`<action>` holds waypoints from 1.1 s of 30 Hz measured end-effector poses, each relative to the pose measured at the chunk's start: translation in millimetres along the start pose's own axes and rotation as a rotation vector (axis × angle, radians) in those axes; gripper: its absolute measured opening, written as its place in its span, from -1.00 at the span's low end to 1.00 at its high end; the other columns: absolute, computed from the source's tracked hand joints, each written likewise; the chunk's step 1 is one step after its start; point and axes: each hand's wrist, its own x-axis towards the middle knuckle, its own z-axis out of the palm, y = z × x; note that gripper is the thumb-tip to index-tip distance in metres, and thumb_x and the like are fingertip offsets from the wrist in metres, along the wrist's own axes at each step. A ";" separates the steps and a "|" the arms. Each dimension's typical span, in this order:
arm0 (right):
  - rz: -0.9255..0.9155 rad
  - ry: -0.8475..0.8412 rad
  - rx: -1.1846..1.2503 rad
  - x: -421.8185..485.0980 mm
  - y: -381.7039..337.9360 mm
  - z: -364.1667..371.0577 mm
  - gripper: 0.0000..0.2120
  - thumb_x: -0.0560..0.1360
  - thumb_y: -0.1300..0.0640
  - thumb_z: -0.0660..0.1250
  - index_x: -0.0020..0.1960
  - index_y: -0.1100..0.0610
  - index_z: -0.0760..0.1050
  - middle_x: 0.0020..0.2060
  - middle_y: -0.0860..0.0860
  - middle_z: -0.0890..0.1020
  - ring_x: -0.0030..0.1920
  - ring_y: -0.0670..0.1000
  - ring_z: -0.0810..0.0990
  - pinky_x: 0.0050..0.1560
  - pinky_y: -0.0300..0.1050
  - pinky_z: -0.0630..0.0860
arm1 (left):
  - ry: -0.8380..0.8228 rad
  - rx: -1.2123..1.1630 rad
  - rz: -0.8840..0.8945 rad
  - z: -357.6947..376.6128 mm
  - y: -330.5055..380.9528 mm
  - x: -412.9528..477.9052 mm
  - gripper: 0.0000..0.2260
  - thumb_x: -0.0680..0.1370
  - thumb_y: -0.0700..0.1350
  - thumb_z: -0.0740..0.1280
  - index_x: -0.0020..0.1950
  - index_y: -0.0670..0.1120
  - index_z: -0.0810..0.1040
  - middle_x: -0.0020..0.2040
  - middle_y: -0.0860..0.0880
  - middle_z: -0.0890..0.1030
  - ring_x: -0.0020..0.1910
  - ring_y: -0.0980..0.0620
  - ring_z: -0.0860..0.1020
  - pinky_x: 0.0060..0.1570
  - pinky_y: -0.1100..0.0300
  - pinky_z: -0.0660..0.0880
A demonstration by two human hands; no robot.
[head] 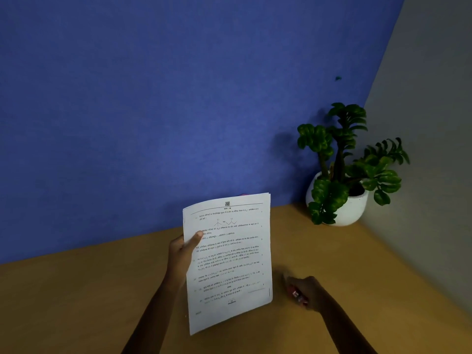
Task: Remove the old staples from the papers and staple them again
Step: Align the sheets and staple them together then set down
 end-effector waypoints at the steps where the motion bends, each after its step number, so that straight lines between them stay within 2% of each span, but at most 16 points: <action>1: 0.055 -0.065 0.214 -1.7 -0.5 -1.5 -0.78 0.44 0.17 0.37 -0.29 0.27 0.45 -0.43 0.12 0.45 -0.48 -0.03 0.36 -0.54 -0.29 0.32 | -0.005 -0.008 -0.003 0.4 0.1 -0.4 -0.89 0.51 -0.20 0.31 -0.12 -0.10 0.63 -0.27 0.03 0.73 -0.25 0.04 0.69 -0.27 0.19 0.62; 4: 0.107 -0.299 0.766 -7.4 -7.3 0.1 -0.95 0.46 0.29 0.29 -0.14 0.29 0.46 -0.50 0.08 0.47 -0.56 -0.06 0.43 -0.63 -0.35 0.38 | -0.013 -0.014 -0.023 2.4 0.6 -1.9 -0.89 0.52 -0.21 0.30 -0.13 -0.10 0.63 -0.28 0.03 0.72 -0.26 0.04 0.69 -0.28 0.20 0.63; 6: 0.065 -0.387 0.930 -16.7 -17.5 3.7 -0.97 0.45 0.32 0.27 -0.15 0.25 0.48 -0.54 0.05 0.49 -0.60 -0.08 0.46 -0.60 -0.34 0.41 | -0.015 -0.006 -0.037 4.9 1.0 -2.7 -0.90 0.52 -0.20 0.30 -0.13 -0.11 0.62 -0.28 0.01 0.72 -0.27 0.02 0.68 -0.27 0.17 0.62; 9: -0.029 -0.532 1.071 -31.4 -34.4 9.0 -0.87 0.28 0.38 0.41 -0.19 0.28 0.52 -0.44 0.15 0.62 -0.46 0.01 0.62 -0.47 -0.21 0.58 | -0.026 0.004 -0.045 8.0 2.2 -4.3 -0.90 0.52 -0.20 0.30 -0.12 -0.14 0.62 -0.25 -0.01 0.70 -0.29 0.03 0.68 -0.29 0.18 0.61; 10: -0.070 -0.569 1.083 -35.2 -40.2 9.8 -0.86 0.27 0.40 0.42 -0.19 0.30 0.53 -0.35 0.20 0.66 -0.37 0.08 0.67 -0.39 -0.16 0.63 | -0.036 0.005 -0.047 8.6 2.7 -5.2 -0.90 0.52 -0.20 0.30 -0.11 -0.15 0.61 -0.24 -0.02 0.70 -0.29 0.03 0.68 -0.28 0.18 0.61; 11: -0.103 -0.572 1.078 -38.3 -46.1 10.4 -0.91 0.34 0.40 0.37 -0.17 0.28 0.52 -0.27 0.23 0.68 -0.28 0.12 0.69 -0.30 -0.11 0.65 | -0.046 0.004 -0.050 9.1 3.3 -5.7 -0.90 0.52 -0.20 0.30 -0.09 -0.15 0.61 -0.21 -0.04 0.69 -0.29 0.04 0.68 -0.28 0.18 0.61; 13: -0.173 -0.557 1.053 -43.9 -58.7 12.5 -0.89 0.52 0.32 0.17 -0.09 0.23 0.46 -0.20 0.21 0.70 -0.21 0.11 0.71 -0.22 -0.08 0.65 | -0.063 0.011 -0.056 10.1 4.0 -7.0 -0.89 0.53 -0.20 0.28 -0.08 -0.16 0.60 -0.18 -0.07 0.68 -0.29 0.05 0.68 -0.29 0.21 0.61; 16: -0.236 -0.554 1.032 -55.0 -75.1 15.5 -0.80 0.59 0.13 0.09 0.00 0.21 0.45 -0.21 0.14 0.71 -0.24 0.07 0.71 -0.24 -0.07 0.65 | -0.084 0.006 -0.067 11.6 4.6 -9.7 -0.88 0.54 -0.19 0.27 -0.05 -0.15 0.60 -0.14 -0.10 0.68 -0.26 0.03 0.68 -0.31 0.23 0.61; 18: -0.243 -0.572 1.029 -64.6 -82.6 14.9 -0.70 0.59 0.01 0.06 -0.02 0.20 0.45 -0.20 0.13 0.67 -0.27 0.06 0.70 -0.25 -0.06 0.65 | -0.106 -0.002 -0.078 12.1 5.8 -12.0 -0.86 0.54 -0.18 0.26 -0.02 -0.15 0.60 -0.09 -0.15 0.67 -0.19 -0.02 0.68 -0.26 0.19 0.61; 21: -0.262 -0.630 1.035 -76.7 -88.5 14.6 -0.73 0.58 0.10 0.04 -0.05 0.22 0.45 -0.15 0.14 0.63 -0.20 0.07 0.68 -0.19 -0.04 0.64 | -0.124 -0.023 -0.101 12.3 9.3 -14.4 -0.83 0.55 -0.18 0.24 0.05 -0.21 0.58 0.00 -0.23 0.65 -0.07 -0.14 0.65 -0.08 0.04 0.59; 24: -0.287 -0.713 1.047 -87.1 -92.7 19.2 -0.72 0.59 0.18 -0.01 0.00 0.28 0.45 -0.09 0.15 0.60 -0.16 0.07 0.68 -0.17 -0.03 0.64 | -0.133 -0.032 -0.132 12.8 11.1 -16.5 -0.76 0.56 -0.18 0.23 0.12 -0.29 0.55 0.06 -0.29 0.63 0.04 -0.30 0.59 0.06 -0.10 0.53; 28: -0.359 -0.782 1.061 -96.7 -100.8 27.9 -0.73 0.58 0.21 0.02 0.00 0.30 0.47 -0.12 0.14 0.64 -0.12 0.07 0.69 -0.09 -0.01 0.64 | -0.163 -0.029 -0.141 19.2 13.4 -19.1 -0.75 0.55 -0.18 0.23 0.14 -0.30 0.54 0.08 -0.31 0.62 0.07 -0.32 0.58 0.13 -0.16 0.51; 33: -0.458 -0.810 1.030 -99.1 -109.7 34.5 -0.75 0.41 0.24 0.21 0.05 0.30 0.49 -0.10 0.13 0.69 -0.07 0.10 0.69 -0.19 -0.13 0.67 | -0.185 -0.030 -0.113 28.2 15.6 -20.2 -0.77 0.54 -0.20 0.25 0.11 -0.29 0.56 0.02 -0.29 0.64 0.01 -0.26 0.61 0.06 -0.09 0.54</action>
